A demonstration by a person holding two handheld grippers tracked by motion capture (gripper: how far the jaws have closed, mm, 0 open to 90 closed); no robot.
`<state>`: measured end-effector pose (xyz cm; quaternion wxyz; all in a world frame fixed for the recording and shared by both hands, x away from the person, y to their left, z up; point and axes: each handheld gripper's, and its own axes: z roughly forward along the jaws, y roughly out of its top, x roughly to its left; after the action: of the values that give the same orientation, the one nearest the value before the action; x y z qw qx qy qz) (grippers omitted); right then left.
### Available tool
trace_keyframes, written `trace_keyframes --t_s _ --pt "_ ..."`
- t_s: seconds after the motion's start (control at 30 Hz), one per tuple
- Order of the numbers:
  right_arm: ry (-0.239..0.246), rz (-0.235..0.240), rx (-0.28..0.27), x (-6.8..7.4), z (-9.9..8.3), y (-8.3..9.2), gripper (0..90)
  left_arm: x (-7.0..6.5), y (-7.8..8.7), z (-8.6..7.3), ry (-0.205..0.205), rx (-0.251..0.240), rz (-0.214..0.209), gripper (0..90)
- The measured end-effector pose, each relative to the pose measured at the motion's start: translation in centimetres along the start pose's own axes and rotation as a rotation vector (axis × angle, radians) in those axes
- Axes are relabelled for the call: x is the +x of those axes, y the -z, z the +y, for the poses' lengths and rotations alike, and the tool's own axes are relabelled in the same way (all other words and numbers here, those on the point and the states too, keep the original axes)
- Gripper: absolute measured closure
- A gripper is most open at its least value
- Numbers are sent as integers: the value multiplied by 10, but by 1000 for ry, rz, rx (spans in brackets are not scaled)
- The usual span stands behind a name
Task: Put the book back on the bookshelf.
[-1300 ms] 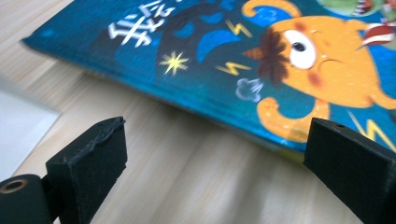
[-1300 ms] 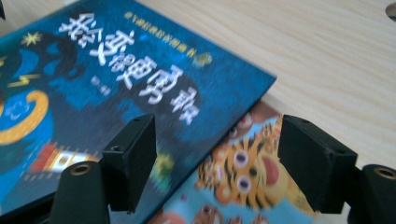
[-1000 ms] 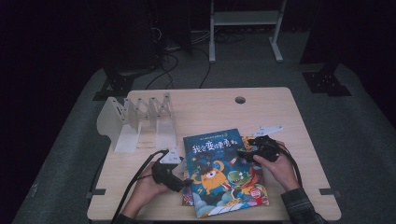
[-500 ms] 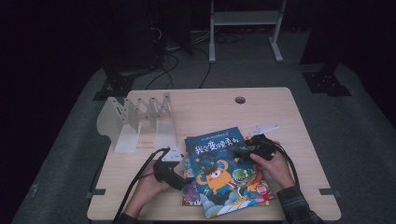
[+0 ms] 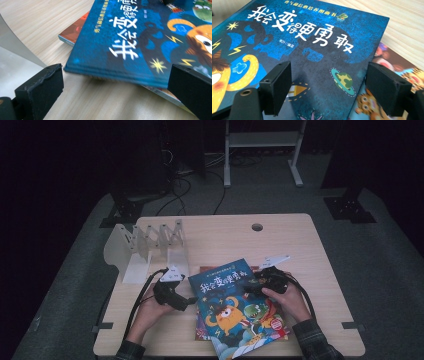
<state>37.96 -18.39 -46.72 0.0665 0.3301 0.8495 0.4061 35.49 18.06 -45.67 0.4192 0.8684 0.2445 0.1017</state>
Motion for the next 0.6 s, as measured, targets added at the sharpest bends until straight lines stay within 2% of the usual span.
trace_keyframes --t_s 0.17,0.3,0.37,0.4,0.47,0.6 --pt "27 26 7 8 4 -6 204 4 -6 -1 9 8 -6 0" --pt "28 30 15 11 5 -6 212 7 -9 -2 21 14 -13 0" --pt "15 33 7 10 2 -1 270 7 -11 -3 28 16 -28 0" --pt "5 30 -6 8 -5 7 260 8 -12 -3 34 15 -41 0" --pt "5 16 -4 8 -8 11 257 8 -13 -4 42 13 -56 0" --pt "7 -9 -5 9 -24 29 232 7 -12 -4 40 16 -53 0"
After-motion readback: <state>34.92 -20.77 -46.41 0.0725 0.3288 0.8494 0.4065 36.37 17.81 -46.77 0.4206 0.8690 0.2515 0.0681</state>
